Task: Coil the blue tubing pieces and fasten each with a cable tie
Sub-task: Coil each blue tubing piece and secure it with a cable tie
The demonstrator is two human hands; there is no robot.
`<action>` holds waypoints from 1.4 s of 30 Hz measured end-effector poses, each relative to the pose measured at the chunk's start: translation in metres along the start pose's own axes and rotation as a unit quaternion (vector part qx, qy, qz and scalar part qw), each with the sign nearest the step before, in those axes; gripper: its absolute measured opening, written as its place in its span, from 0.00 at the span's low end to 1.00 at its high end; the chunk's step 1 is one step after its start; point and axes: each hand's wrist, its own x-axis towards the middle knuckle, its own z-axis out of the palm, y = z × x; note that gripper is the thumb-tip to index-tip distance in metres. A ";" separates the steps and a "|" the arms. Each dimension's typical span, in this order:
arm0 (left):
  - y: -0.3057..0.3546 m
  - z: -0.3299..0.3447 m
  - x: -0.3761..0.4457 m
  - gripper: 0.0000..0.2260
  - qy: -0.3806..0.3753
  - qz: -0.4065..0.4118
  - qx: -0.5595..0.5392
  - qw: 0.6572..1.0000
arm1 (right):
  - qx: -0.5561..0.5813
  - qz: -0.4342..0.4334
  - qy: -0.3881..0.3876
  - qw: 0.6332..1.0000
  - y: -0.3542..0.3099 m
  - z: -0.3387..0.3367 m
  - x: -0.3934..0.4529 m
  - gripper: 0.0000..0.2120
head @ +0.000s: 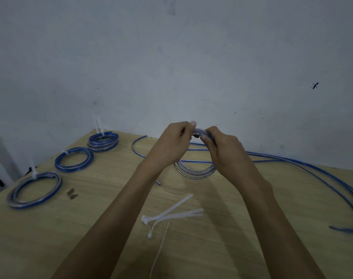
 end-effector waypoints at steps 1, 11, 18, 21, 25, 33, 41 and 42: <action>-0.001 0.003 0.000 0.18 0.004 0.030 0.049 0.998 | 0.008 0.001 0.009 1.000 0.000 0.000 0.000 0.13; -0.017 -0.010 -0.001 0.19 -0.088 0.017 0.166 0.982 | 0.029 0.011 -0.008 0.999 -0.003 0.007 -0.005 0.12; -0.025 -0.016 0.000 0.21 -0.059 -0.012 0.188 0.980 | -0.099 0.062 -0.003 0.993 -0.019 -0.006 -0.008 0.21; -0.034 -0.026 -0.001 0.21 -0.042 -0.048 0.191 0.980 | -0.064 0.036 -0.013 0.997 -0.037 -0.024 -0.013 0.12; -0.045 -0.040 -0.007 0.21 -0.010 -0.077 0.204 0.976 | 0.009 -0.021 -0.253 0.967 -0.068 -0.019 -0.026 0.07; -0.058 -0.050 -0.015 0.18 0.018 -0.119 0.066 0.991 | -0.078 -0.100 -0.336 0.933 -0.094 0.063 -0.054 0.12; -0.051 -0.055 -0.015 0.16 0.022 -0.126 -0.057 0.990 | -0.092 -0.147 -0.322 0.931 -0.102 0.076 -0.057 0.07; -0.051 -0.056 -0.016 0.16 0.022 -0.127 -0.056 0.990 | -0.085 -0.148 -0.317 0.933 -0.102 0.072 -0.054 0.08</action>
